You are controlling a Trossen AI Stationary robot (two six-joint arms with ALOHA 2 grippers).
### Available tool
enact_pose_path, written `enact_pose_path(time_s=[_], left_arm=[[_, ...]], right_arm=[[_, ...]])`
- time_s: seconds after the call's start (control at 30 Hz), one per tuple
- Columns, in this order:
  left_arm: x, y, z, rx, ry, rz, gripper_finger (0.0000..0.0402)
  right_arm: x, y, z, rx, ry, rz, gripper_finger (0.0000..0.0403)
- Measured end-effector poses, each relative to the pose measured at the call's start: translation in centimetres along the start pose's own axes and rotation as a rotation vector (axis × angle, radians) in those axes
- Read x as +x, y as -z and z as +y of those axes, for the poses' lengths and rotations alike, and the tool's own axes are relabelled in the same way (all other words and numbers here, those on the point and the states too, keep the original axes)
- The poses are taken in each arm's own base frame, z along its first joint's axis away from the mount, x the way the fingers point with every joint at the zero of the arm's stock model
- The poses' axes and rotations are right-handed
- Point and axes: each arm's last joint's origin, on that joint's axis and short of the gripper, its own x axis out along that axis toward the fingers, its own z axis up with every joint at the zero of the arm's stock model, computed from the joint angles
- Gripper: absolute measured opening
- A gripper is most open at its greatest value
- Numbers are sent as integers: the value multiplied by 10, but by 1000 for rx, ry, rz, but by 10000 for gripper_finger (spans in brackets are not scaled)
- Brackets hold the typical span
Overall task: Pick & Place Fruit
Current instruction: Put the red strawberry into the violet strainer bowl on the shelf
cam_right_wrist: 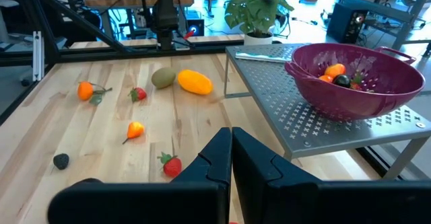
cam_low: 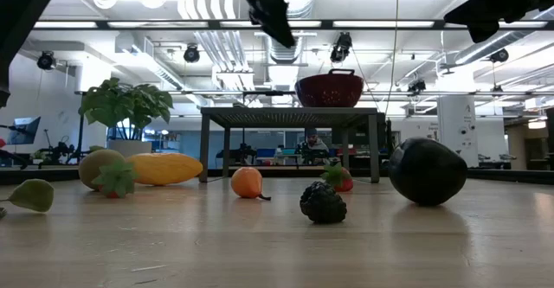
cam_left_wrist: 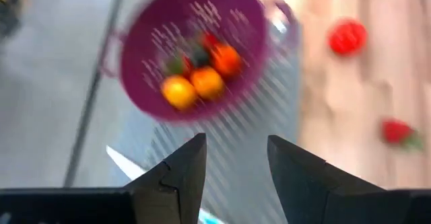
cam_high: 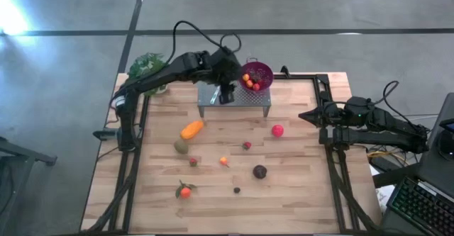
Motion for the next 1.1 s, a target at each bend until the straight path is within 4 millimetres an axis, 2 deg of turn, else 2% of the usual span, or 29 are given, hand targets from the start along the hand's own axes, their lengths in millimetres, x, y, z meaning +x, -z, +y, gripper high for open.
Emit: enact_pose_path(time_s=[0.23,0.5,0.8,0.93,1.1], left_arm=[[-24,20,-38,-8,108,203,163],[-32,41,-96,87,205,343,162],[-36,82,-167,252,294,419,159],[-36,101,-187,238,299,452,154],[-29,124,-197,169,283,485,148]], right_arm=[[0,0,0,0,0,0,8],[0,0,0,0,0,0,8],[0,0,0,0,0,0,8],[0,0,0,0,0,0,8],[0,0,0,0,0,0,8]])
